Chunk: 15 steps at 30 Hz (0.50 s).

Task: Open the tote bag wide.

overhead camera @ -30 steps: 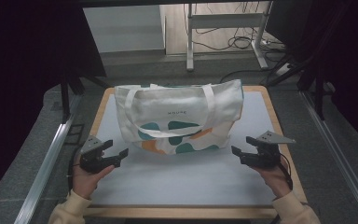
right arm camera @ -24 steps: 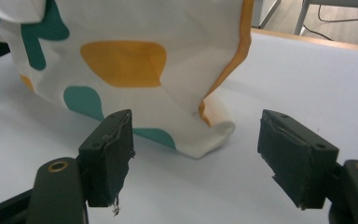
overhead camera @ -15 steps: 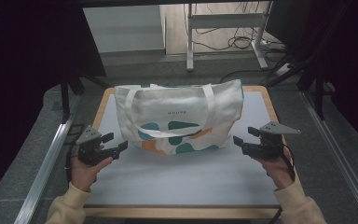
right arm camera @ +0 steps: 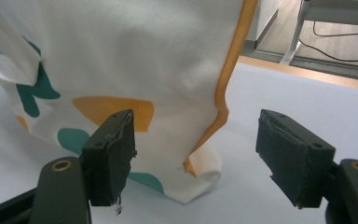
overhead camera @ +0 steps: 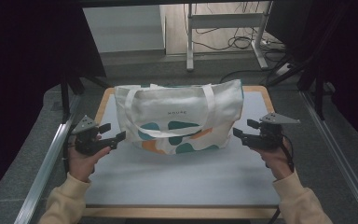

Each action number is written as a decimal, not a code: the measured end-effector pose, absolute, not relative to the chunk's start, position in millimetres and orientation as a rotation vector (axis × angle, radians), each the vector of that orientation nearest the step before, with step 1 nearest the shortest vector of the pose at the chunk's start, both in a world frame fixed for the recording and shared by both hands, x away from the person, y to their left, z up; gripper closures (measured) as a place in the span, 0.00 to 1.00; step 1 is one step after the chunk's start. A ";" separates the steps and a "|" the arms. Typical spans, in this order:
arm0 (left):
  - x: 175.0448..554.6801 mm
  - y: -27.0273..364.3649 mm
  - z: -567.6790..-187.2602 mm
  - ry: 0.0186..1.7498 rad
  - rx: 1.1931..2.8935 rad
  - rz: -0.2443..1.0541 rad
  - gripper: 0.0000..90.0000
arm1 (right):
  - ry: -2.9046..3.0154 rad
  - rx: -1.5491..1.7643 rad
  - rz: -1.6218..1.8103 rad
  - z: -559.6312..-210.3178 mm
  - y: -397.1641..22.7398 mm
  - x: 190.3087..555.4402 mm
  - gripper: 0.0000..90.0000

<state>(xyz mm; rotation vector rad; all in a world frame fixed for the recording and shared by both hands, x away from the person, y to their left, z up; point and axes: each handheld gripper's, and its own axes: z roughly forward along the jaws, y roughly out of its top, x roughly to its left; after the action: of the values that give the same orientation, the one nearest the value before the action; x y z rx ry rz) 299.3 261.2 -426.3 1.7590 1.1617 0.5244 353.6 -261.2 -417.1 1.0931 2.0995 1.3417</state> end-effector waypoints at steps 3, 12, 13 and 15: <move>303.9 260.6 -420.7 1.163 1.764 0.535 0.30 | 2.093 1.086 1.343 -412.3 -259.4 357.6 0.32; 324.6 262.6 -412.1 1.159 1.776 0.538 0.37 | 2.084 1.074 1.345 -399.5 -253.0 374.5 0.37; 326.4 262.6 -412.1 1.159 1.779 0.536 0.39 | 2.085 1.072 1.347 -398.5 -252.4 376.0 0.38; 329.4 262.4 -412.1 1.151 1.777 0.519 0.40 | 2.087 1.073 1.357 -396.8 -251.2 379.3 0.38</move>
<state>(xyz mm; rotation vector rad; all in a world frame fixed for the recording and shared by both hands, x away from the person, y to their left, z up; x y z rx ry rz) 329.4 262.4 -412.1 1.7770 1.1510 0.5194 379.3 -251.2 -396.8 1.0727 2.0869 1.3570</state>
